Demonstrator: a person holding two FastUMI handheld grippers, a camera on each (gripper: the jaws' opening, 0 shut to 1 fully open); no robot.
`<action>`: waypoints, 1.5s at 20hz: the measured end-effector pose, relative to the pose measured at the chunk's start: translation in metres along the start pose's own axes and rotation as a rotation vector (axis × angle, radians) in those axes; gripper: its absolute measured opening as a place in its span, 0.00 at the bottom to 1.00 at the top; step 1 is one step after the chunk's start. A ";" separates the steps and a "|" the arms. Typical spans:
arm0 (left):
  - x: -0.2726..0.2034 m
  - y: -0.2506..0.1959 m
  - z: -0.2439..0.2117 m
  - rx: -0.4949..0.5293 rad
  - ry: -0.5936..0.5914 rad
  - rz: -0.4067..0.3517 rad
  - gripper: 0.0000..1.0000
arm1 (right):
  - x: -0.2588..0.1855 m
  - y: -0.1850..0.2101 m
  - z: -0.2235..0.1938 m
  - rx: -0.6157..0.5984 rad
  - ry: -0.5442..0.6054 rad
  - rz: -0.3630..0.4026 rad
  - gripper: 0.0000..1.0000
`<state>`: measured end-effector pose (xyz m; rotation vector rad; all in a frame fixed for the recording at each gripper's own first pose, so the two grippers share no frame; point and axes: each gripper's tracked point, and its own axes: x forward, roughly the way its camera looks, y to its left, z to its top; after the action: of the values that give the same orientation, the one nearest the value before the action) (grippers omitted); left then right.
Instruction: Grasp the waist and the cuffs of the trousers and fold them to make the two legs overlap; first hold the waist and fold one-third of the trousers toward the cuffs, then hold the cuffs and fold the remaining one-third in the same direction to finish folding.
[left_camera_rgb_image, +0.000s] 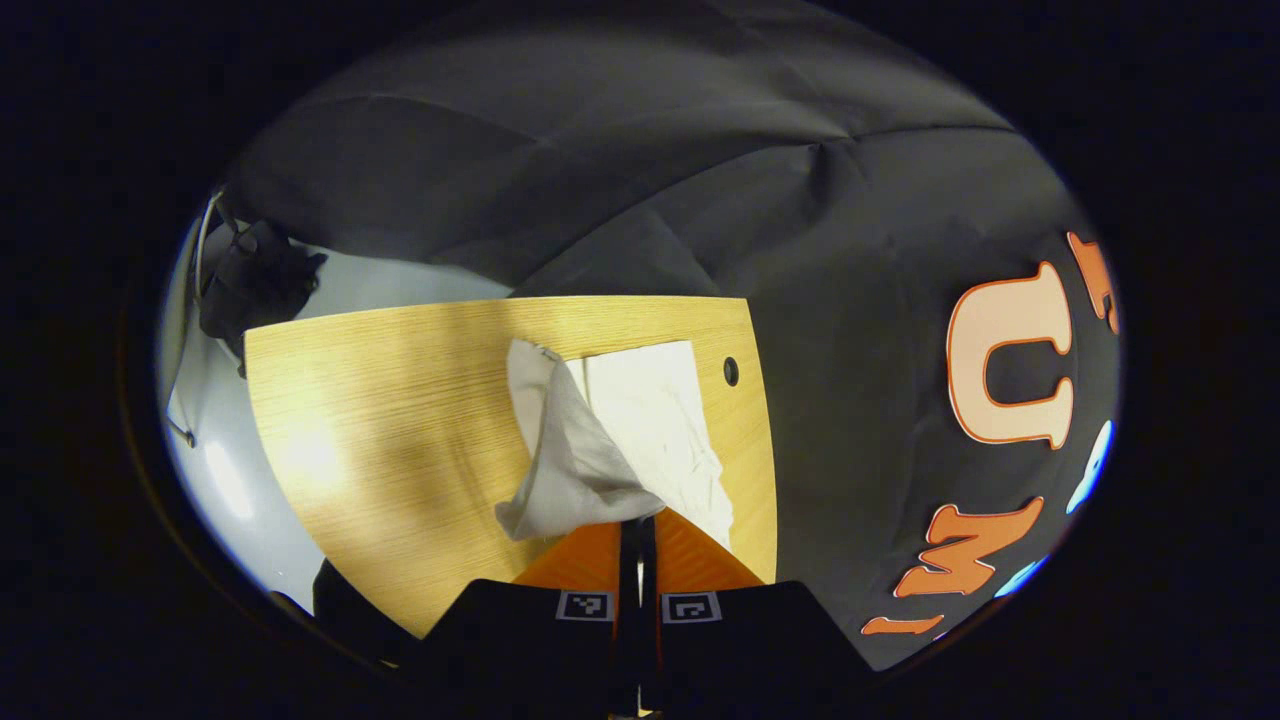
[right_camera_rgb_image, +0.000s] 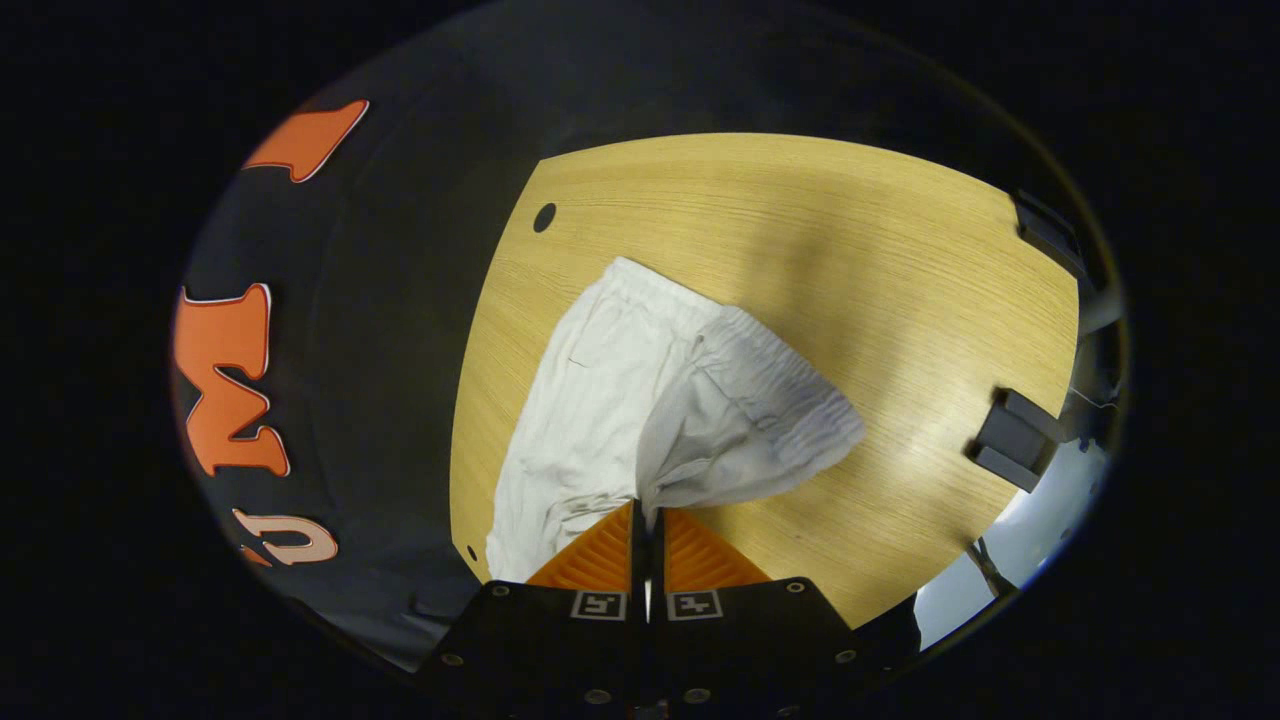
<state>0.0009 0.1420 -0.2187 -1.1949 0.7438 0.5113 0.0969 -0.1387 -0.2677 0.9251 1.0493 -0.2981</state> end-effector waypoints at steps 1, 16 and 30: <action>0.009 -0.009 0.006 0.010 0.003 -0.001 0.04 | 0.002 0.012 0.003 -0.002 -0.004 0.005 0.01; 0.195 -0.049 0.051 0.081 0.150 0.180 0.04 | 0.140 0.094 0.051 0.009 0.025 -0.101 0.01; 0.243 -0.068 0.059 0.289 0.159 0.255 1.00 | 0.156 0.107 0.044 -0.058 0.029 -0.089 0.99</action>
<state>0.2247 0.1713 -0.3467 -0.8823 1.0772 0.5017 0.2673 -0.0762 -0.3368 0.8344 1.1226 -0.3277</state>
